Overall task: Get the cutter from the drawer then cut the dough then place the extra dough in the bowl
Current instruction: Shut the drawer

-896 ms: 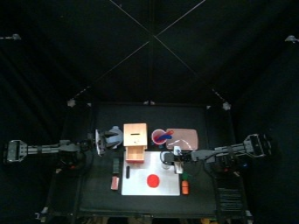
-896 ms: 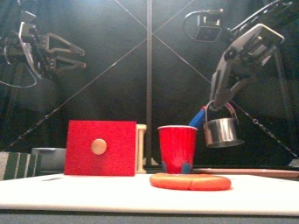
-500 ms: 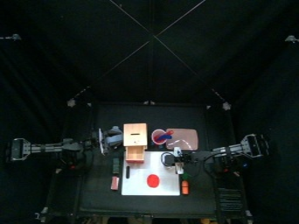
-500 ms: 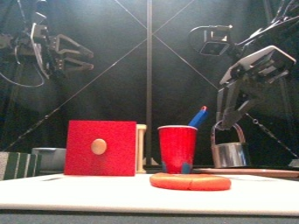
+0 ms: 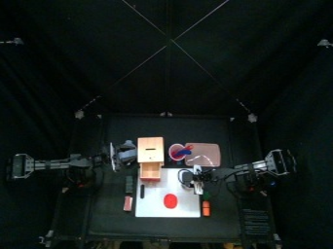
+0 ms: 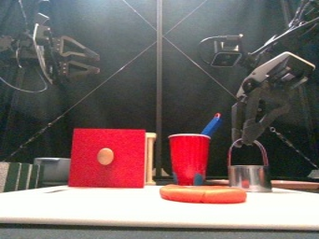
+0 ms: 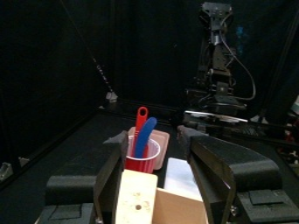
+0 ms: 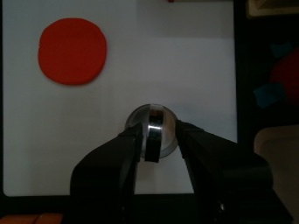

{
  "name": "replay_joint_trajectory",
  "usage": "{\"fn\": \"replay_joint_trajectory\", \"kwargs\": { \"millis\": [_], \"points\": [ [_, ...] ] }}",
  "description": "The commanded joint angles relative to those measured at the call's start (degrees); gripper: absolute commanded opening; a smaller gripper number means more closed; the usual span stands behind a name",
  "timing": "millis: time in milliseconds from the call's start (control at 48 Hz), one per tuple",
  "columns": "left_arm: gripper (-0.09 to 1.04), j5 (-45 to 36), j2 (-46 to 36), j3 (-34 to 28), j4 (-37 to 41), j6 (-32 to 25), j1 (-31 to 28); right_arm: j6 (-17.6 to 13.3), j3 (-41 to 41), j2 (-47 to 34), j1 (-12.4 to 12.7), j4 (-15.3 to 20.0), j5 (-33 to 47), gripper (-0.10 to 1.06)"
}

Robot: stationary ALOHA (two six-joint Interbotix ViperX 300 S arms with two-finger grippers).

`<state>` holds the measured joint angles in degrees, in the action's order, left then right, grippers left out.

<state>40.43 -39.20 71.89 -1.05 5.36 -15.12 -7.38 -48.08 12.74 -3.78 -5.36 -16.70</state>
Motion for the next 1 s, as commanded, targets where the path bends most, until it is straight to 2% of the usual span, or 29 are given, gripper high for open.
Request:
{"fn": "replay_joint_trajectory", "kwargs": {
  "millis": [21, 146, 292, 458, 604, 729, 833, 938, 1000],
  "points": [
    [0.85, -1.67, 0.09, -2.81, -4.83, -0.18, -0.97, 0.09, 2.37, 0.7, -0.09, -0.09, 0.09, 0.77],
    [0.85, -11.16, 1.23, -6.94, -8.61, -0.62, -4.83, 0.18, 6.24, 0.09, -0.09, -0.26, 0.18, 0.77],
    [0.85, -26.46, 5.8, -14.41, -3.52, -1.32, -10.46, 0.44, 12.22, -3.6, -0.18, -0.09, 0.0, 0.77],
    [0.81, -32.08, 10.55, -21.18, 4.83, -1.14, -14.15, 0.53, 16.26, -8.44, -0.97, 0.0, -0.18, 0.76],
    [0.76, -38.32, 17.14, -26.63, 6.33, -1.23, -19.34, 0.79, 19.07, -13.18, -1.93, -0.35, 0.26, 0.71],
    [0.72, -43.59, 23.03, -31.55, 9.76, -1.49, -20.39, 0.79, 21.8, -16.35, -2.72, -0.18, 0.35, 0.6],
    [0.63, -49.31, 27.77, -36.39, 13.71, -1.67, -20.21, 0.97, 23.91, -18.19, -3.69, -0.35, 0.26, 0.52],
    [0.54, -56.25, 32.08, -40.87, 15.82, -2.2, -20.21, 0.79, 25.75, -19.86, -4.48, -0.26, 0.35, 0.48],
    [0.51, -61.08, 35.33, -44.12, 15.64, -4.48, -20.21, 0.7, 26.72, -20.92, -4.75, -0.09, 0.44, 0.48]
  ]
}}
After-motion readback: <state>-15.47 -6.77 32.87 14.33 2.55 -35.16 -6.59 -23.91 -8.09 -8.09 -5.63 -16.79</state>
